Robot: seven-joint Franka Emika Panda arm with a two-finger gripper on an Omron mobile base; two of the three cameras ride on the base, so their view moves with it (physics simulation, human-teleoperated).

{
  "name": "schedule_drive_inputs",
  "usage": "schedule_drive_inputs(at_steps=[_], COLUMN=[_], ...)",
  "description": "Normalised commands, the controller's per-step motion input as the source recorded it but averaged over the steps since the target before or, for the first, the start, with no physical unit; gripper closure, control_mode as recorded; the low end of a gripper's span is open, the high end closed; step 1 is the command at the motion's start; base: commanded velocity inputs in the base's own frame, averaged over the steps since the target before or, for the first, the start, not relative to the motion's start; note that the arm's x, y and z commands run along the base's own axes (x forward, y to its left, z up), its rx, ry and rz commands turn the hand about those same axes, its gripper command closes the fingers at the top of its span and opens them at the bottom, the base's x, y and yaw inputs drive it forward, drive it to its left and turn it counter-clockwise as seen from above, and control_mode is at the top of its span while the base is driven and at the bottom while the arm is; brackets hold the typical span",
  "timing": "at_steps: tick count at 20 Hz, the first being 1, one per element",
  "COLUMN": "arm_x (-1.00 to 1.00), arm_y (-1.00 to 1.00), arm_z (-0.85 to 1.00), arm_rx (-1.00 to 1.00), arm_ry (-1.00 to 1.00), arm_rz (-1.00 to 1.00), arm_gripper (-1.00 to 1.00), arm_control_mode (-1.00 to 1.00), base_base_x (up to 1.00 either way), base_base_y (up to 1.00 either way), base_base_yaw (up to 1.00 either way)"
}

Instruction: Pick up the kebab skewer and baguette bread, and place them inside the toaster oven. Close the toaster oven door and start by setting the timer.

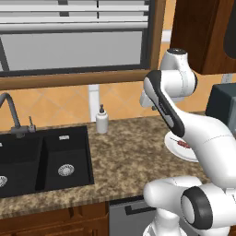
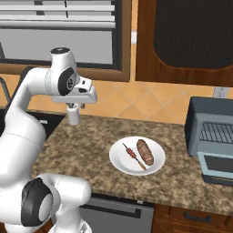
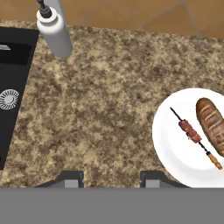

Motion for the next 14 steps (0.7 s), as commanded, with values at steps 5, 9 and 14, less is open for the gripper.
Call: schedule_drive_inputs(at_steps=[5, 9, 14], arm_x=[0.00, 0.00, 0.00], arm_y=[0.00, 0.00, 0.00], arm_z=[0.00, 0.00, 0.00], arm_rx=[0.00, 0.00, 0.00], arm_ry=[0.00, 0.00, 0.00], arm_rz=[0.00, 0.00, 0.00], arm_gripper=[-1.00, -1.00, -1.00], arm_control_mode=[1.00, 1.00, 1.00], base_base_x=[0.00, -0.45, -0.65], base_base_y=[0.00, -0.14, -0.85], base_base_yaw=[0.00, -0.03, -0.11])
